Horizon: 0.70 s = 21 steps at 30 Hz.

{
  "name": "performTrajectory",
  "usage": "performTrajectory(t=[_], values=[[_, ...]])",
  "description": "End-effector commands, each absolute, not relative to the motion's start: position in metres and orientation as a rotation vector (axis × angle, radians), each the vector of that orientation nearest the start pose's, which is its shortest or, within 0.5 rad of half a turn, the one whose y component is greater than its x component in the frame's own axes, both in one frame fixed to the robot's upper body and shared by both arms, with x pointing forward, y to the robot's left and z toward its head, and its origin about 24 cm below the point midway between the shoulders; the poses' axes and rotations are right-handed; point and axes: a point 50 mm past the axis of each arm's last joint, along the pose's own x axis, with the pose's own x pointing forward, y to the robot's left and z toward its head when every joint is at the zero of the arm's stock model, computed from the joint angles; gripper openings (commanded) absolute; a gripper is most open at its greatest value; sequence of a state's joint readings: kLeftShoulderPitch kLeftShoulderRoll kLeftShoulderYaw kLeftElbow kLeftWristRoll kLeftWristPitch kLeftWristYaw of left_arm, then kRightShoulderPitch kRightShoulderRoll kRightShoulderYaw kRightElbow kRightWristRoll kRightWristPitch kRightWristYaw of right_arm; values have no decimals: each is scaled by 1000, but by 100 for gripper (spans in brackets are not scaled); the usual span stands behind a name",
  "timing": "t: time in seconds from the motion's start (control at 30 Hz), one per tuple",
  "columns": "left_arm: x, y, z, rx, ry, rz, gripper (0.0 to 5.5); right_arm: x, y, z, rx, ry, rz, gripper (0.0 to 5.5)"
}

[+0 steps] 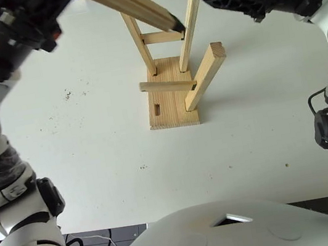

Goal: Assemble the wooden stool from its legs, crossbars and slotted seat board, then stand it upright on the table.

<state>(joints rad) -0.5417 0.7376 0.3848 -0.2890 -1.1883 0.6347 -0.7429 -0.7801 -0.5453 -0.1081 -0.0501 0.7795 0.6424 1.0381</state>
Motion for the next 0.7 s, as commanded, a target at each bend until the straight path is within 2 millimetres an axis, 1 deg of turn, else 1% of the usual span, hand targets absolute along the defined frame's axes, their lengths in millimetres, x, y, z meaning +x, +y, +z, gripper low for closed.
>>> performTrajectory(t=[0.03, 0.13, 0.2, 0.23, 0.3, 0.33, 0.4, 0.47, 0.57, 0.7], values=[[244, 247, 283, -24, -415, -928, 208, 307, -162, 265, 4, -347, 1184, 345], [241, 268, 254, 41, -298, -808, 208, 310, -165, 257, 8, -353, 1086, 345], [239, 273, 224, 61, -184, -772, 208, 307, -168, 250, 25, -355, 1048, 345], [237, 273, 207, 63, -123, -764, 208, 306, -168, 246, 25, -350, 1034, 345], [234, 269, 181, 37, -49, -769, 208, 305, -168, 239, -2, -334, 1026, 345], [234, 267, 172, 22, -26, -770, 208, 307, -168, 237, -19, -325, 1020, 345], [236, 256, 155, -21, 6, -784, 208, 313, -164, 235, -31, -315, 1003, 345], [237, 243, 144, -60, 23, -819, 208, 317, -161, 235, -31, -314, 1000, 345], [235, 226, 135, -94, 42, -876, 208, 319, -159, 233, -33, -313, 1002, 345], [227, 209, 133, -139, 61, -967, 208, 320, -160, 231, -28, -312, 992, 345]])
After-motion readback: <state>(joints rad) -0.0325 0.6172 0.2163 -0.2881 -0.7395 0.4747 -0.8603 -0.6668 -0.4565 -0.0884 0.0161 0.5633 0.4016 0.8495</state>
